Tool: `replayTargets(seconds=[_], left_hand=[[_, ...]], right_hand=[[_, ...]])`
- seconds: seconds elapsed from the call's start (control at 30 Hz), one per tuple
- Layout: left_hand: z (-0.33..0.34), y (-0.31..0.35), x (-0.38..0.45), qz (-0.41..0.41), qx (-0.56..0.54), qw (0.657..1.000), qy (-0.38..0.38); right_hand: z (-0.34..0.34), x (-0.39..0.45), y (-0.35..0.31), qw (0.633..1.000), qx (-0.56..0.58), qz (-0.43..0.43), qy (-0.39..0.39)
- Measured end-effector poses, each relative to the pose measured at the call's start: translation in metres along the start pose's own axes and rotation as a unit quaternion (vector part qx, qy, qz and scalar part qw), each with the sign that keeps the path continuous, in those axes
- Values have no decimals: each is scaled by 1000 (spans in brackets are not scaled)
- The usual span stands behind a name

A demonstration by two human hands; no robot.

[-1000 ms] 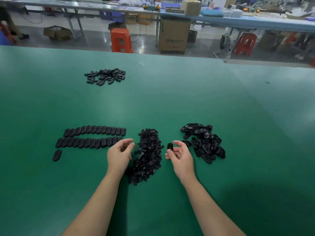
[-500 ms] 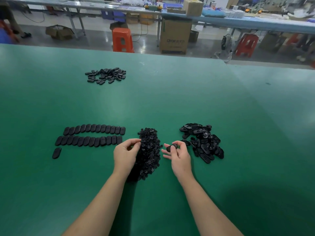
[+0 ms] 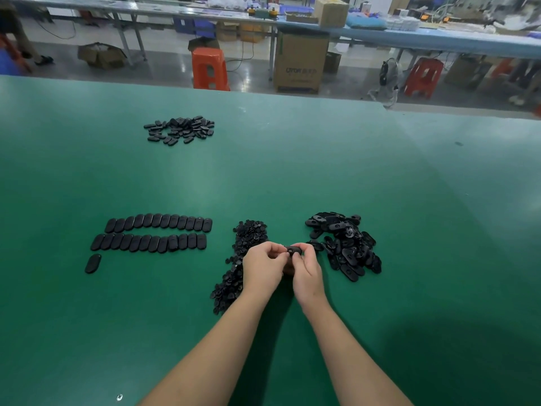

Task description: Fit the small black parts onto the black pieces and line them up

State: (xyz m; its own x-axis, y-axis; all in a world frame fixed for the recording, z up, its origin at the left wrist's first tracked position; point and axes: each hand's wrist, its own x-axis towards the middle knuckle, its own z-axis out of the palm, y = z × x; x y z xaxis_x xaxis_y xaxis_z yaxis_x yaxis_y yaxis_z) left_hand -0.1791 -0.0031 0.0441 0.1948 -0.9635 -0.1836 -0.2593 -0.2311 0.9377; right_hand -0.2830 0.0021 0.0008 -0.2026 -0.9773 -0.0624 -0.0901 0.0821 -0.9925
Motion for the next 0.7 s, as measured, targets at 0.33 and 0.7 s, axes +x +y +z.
replayTargets(seconds=[0.33,0.7], left_hand=[[2,2,1,17,22,1000,5],[1,7,5,1,28,1000,8]], right_hand=[[-1,-1,-2,998,-55,-16,-12],[-2,-2,-4,1000,-15,2,-19]])
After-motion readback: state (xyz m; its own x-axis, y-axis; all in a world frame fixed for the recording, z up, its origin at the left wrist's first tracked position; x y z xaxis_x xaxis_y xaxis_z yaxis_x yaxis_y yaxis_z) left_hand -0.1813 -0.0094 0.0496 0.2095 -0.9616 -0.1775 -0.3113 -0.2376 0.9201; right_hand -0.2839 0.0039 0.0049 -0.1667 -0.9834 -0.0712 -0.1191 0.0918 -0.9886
